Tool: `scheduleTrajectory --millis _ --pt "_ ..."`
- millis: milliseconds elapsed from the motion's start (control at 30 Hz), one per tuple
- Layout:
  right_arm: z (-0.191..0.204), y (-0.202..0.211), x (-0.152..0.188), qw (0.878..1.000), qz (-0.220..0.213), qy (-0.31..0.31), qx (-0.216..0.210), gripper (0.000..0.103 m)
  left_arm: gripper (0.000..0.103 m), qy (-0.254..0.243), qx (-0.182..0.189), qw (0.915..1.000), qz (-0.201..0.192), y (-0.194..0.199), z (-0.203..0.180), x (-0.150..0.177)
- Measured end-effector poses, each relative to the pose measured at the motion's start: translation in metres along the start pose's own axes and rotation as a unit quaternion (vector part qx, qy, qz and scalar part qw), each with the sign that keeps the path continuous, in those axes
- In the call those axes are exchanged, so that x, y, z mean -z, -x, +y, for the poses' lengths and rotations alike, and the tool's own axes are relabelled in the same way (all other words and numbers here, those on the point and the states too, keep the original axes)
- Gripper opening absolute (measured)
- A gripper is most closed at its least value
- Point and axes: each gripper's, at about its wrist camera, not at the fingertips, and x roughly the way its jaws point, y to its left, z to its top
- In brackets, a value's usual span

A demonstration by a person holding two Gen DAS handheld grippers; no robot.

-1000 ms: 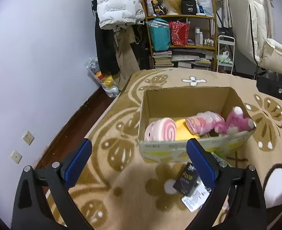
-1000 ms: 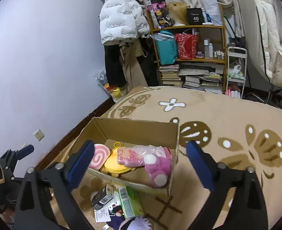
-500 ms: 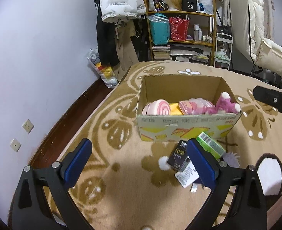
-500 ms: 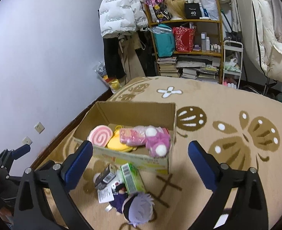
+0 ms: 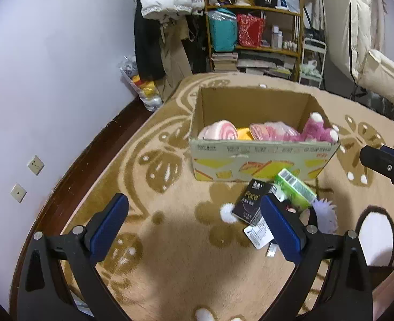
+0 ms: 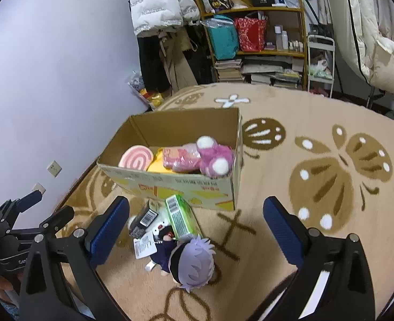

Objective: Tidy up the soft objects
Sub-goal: 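Move the left tool toward the black tissue pack while the right tool approaches the white-haired doll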

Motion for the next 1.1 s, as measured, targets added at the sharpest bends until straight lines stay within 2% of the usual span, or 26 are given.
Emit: scheduleTrajectory --millis 167,600,1100 --pt "-0.003 -0.011 0.009 1.000 0.019 -0.017 0.000 0.103 0.098 -0.012 0.001 0.9998 0.019 -0.013 -0.006 0.004" --pt "-0.015 -0.049 0.034 0.993 0.103 -0.049 -0.007 0.103 0.098 -0.042 0.006 0.9965 0.073 -0.048 -0.026 0.014" --pt "-0.020 -0.085 0.051 0.983 0.171 -0.065 -0.022 0.103 0.098 -0.062 0.020 0.9919 0.109 -0.085 -0.043 0.015"
